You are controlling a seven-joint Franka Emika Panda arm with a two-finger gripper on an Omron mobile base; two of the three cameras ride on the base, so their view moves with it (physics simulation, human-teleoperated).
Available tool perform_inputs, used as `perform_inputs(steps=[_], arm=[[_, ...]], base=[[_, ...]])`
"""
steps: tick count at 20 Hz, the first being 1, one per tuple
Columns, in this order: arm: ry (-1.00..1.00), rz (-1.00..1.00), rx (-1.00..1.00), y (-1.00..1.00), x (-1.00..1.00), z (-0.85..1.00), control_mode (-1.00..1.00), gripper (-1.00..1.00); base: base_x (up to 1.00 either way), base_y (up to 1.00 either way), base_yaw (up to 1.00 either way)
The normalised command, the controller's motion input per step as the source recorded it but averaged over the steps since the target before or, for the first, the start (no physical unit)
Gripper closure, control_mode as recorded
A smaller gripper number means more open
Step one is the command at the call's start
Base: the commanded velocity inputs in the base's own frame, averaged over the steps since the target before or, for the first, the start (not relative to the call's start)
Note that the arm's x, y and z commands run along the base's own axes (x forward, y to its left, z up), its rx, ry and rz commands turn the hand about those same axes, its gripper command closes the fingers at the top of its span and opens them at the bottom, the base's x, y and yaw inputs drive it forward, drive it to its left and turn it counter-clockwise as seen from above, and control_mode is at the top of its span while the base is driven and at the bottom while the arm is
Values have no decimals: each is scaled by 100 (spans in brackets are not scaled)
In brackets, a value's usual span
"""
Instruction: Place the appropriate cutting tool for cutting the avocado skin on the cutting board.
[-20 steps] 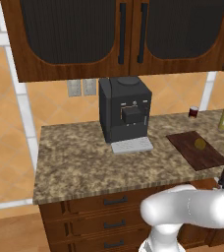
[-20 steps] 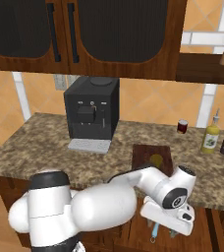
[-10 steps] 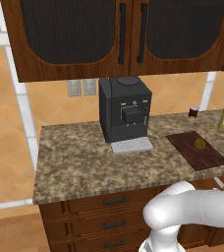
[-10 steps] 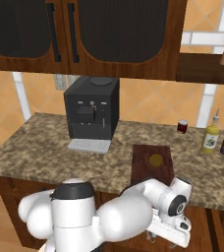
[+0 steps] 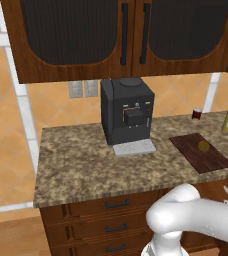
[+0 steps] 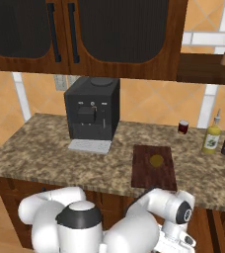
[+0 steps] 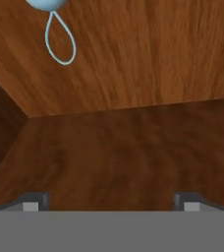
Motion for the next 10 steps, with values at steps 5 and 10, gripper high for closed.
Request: perform_inputs(steps=[5, 10], arm=[[19, 1, 0, 0, -83, 0, -100, -100], [0, 0, 0, -5, -11, 24, -100, -100]], base=[[0, 0, 0], [0, 0, 0]])
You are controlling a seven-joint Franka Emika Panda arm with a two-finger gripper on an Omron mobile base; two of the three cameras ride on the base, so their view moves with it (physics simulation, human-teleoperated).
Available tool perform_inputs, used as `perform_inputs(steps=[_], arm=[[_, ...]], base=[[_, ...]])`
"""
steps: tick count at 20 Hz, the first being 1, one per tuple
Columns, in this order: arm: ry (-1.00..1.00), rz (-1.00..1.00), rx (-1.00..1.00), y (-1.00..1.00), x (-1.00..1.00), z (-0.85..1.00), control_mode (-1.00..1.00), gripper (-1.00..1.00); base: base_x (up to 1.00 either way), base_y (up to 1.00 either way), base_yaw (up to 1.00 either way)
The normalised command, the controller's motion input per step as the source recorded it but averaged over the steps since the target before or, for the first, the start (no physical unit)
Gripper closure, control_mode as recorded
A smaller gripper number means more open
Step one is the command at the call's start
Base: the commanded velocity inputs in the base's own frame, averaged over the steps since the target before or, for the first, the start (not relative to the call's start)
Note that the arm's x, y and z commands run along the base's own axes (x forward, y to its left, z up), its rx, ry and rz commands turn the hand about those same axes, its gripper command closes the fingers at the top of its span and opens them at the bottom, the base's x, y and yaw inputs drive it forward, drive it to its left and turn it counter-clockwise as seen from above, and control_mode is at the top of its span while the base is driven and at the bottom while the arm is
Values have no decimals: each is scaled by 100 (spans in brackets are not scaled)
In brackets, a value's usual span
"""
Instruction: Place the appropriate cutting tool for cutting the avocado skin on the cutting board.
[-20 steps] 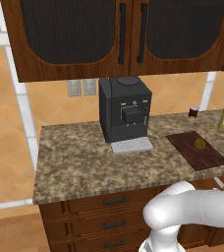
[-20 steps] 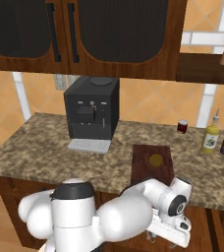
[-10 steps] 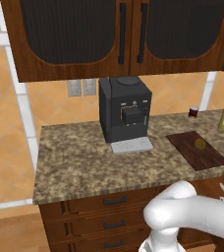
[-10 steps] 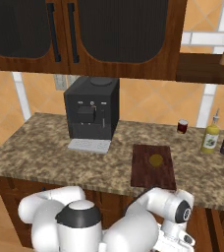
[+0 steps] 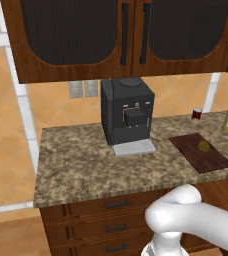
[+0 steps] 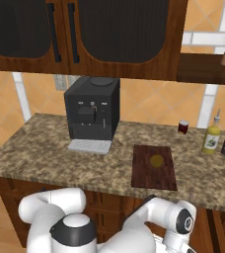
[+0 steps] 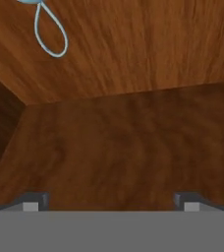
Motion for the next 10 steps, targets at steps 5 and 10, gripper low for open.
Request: perform_inputs(steps=[5, 10], arm=[[-21, 1, 0, -16, 55, 10, -100, -100], [-31, 2, 0, -20, 46, 0, -100, -100]], base=[[0, 0, 0], [0, 0, 0]])
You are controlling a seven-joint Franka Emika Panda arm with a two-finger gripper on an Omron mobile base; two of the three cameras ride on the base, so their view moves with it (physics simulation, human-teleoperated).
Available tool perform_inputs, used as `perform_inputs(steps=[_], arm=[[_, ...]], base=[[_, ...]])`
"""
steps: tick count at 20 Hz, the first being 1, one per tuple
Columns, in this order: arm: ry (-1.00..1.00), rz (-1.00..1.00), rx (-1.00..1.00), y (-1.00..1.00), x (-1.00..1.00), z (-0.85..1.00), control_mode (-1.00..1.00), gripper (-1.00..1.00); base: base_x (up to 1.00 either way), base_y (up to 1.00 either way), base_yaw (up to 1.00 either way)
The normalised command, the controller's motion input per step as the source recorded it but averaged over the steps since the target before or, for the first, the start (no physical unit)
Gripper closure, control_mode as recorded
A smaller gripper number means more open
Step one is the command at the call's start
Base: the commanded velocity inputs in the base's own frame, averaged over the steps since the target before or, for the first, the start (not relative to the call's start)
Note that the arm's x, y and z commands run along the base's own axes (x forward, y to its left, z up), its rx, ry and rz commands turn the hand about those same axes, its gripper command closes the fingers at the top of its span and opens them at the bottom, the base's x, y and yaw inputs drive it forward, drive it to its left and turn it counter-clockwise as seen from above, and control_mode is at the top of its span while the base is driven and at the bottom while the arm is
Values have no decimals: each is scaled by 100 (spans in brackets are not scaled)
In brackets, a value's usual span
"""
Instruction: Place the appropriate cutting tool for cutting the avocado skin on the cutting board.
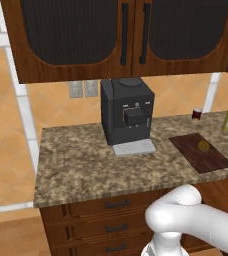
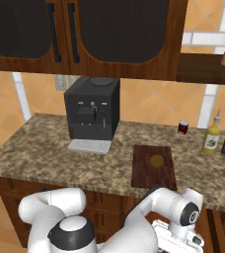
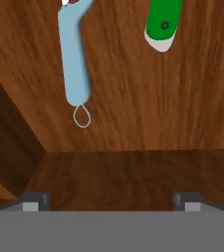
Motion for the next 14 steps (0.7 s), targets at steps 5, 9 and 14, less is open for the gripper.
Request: perform_inputs(steps=[5, 9, 14], arm=[[-18, 1, 0, -18, 54, -1, -100, -100], [-4, 3, 0, -20, 54, -29, -100, -100], [-8, 4, 0, -20, 44, -41, -100, -100]], base=[[0, 0, 0], [0, 0, 0], [0, 0, 0]])
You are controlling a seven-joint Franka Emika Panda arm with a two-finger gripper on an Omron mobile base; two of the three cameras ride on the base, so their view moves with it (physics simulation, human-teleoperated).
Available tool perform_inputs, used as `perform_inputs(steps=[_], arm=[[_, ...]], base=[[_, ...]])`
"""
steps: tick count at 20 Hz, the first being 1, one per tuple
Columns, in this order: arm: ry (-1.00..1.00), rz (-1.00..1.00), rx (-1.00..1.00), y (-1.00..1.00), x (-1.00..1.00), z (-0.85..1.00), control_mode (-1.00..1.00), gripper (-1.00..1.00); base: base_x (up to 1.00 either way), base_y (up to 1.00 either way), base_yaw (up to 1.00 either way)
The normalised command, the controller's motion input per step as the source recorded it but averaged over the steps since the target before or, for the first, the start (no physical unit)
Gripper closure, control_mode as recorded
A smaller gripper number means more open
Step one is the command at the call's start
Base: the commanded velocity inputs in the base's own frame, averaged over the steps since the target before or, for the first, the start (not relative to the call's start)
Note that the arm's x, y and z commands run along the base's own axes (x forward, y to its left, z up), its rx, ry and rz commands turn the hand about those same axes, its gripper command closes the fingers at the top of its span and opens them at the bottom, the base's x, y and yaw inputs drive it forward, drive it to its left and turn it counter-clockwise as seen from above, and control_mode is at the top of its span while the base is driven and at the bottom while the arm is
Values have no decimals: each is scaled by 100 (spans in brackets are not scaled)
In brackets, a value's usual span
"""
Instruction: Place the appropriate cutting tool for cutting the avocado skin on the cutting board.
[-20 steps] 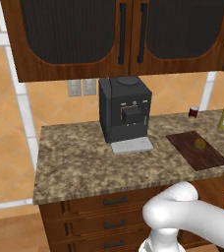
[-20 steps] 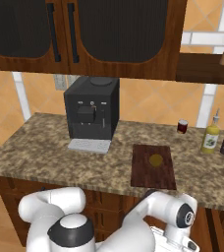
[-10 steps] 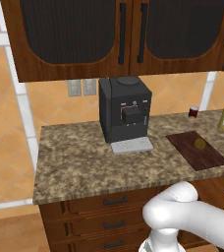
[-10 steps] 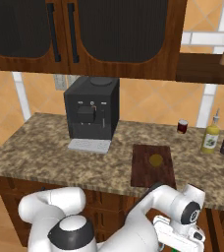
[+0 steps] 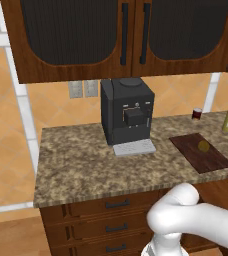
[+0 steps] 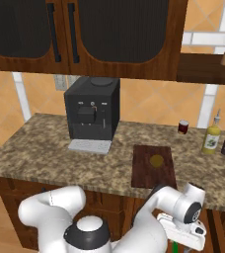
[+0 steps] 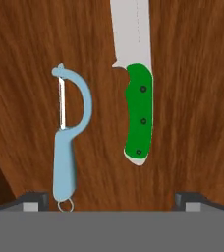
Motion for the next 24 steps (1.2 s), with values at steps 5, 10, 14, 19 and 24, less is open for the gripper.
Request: perform_inputs(steps=[5, 10, 14, 19, 24], arm=[[-11, 3, 0, -9, 37, -41, -100, -100], [-8, 1, 0, 0, 6, -51, -100, -100], [-6, 1, 0, 0, 0, -38, -100, -100], [-6, 1, 0, 0, -3, -45, -100, -100], [-2, 0, -11, 43, -27, -73, -100, 100]], base=[[0, 0, 0], [0, 0, 0], [0, 0, 0], [0, 0, 0], [0, 0, 0]])
